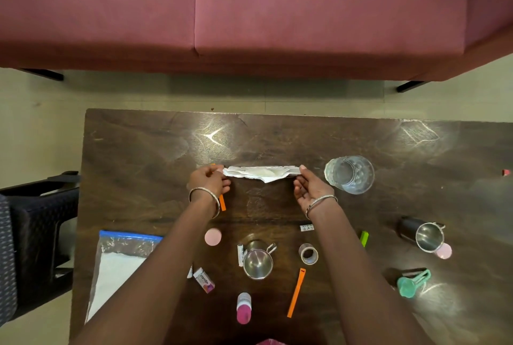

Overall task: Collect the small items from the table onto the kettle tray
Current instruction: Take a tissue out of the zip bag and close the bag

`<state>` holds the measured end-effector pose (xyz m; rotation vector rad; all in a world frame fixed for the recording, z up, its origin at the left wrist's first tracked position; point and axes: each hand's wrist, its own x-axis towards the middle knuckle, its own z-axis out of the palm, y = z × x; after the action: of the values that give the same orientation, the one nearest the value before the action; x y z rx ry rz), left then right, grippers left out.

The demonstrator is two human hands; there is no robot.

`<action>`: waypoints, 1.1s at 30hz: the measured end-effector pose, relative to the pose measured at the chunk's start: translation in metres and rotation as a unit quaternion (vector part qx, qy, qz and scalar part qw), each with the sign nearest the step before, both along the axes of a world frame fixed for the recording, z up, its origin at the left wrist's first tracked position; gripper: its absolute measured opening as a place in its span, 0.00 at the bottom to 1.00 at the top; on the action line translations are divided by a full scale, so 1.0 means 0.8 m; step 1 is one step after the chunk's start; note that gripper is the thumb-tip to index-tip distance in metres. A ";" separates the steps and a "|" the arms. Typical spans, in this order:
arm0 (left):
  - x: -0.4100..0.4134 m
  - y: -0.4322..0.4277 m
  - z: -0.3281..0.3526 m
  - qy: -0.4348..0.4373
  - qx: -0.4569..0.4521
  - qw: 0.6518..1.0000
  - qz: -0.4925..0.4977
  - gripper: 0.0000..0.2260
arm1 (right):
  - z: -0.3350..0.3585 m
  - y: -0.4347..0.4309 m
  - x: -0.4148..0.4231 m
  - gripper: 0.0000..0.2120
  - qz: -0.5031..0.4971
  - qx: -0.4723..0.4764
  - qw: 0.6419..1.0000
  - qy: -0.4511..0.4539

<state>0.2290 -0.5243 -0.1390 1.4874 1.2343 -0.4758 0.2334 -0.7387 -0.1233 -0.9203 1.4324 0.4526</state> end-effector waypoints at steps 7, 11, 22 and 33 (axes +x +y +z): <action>0.002 -0.004 0.003 -0.023 -0.032 0.998 -0.042 0.14 | -0.010 0.000 -0.002 0.07 0.045 -0.022 0.999 0.000; 0.000 -0.002 0.000 -0.032 -0.011 0.997 -0.063 0.12 | -0.014 0.002 -0.007 0.10 0.058 -0.024 0.998 0.000; -0.018 -0.013 -0.005 -0.044 0.013 0.996 -0.074 0.04 | -0.017 -0.016 -0.027 0.07 0.043 -0.074 0.996 -0.031; -0.020 -0.010 0.002 -0.037 -0.038 0.998 -0.025 0.07 | -0.008 -0.020 -0.030 0.05 -0.071 -0.001 0.996 -0.061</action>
<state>0.2132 -0.5326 -0.1374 1.4613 1.1118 -0.4901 0.2094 -0.7550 -0.1300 -0.8271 1.3772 0.2838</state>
